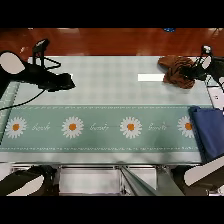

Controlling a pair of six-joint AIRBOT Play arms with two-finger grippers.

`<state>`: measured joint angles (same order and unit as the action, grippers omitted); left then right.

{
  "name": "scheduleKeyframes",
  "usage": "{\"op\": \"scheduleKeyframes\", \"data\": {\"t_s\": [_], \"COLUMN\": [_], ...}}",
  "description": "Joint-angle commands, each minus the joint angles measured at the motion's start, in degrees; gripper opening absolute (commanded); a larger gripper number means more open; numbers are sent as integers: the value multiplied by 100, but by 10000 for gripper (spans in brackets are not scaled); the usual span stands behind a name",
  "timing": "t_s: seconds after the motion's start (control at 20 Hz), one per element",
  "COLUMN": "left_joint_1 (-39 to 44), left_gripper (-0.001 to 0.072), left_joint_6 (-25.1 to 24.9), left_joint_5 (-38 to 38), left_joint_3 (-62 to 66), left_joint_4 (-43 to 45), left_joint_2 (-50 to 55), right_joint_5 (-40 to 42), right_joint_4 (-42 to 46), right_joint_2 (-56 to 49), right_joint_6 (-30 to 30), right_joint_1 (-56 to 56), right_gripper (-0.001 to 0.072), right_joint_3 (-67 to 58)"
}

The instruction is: Fold the shirts.

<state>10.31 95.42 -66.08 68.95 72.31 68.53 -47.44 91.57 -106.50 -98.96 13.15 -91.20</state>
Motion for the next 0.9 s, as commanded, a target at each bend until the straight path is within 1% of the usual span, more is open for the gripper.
{"op": "scheduleKeyframes", "data": {"t_s": [0.0,0.1,0.2,0.35,0.45,0.5,0.65,0.85], "left_joint_1": [35,-42,-323,-859,-1051,-1084,-1062,-1038], "left_gripper": [508,508,507,508,508,508,507,508], "left_joint_6": [90,9,-33,-31,162,155,122,-26], "left_joint_5": [59,20,-273,-420,-507,-492,-197,269], "left_joint_3": [-127,-105,72,190,149,63,-533,-1762], "left_joint_4": [-28,129,494,505,507,507,461,313], "left_joint_2": [-28,-44,-61,-302,-566,-708,-1211,-1985], "right_joint_5": [-695,-800,-859,-883,-1071,-1178,-1235,-1220], "right_joint_4": [-278,-474,-813,-1261,-1576,-1650,-1578,-1582], "right_joint_2": [-192,142,662,1672,2426,2774,3744,4599], "right_joint_6": [426,573,855,1051,1104,1137,1263,1091], "right_joint_1": [24,22,20,20,17,-26,-483,-1309], "right_gripper": [28,28,28,28,28,28,28,28], "right_joint_3": [-208,-299,-398,-422,-422,-422,-422,-634]}}
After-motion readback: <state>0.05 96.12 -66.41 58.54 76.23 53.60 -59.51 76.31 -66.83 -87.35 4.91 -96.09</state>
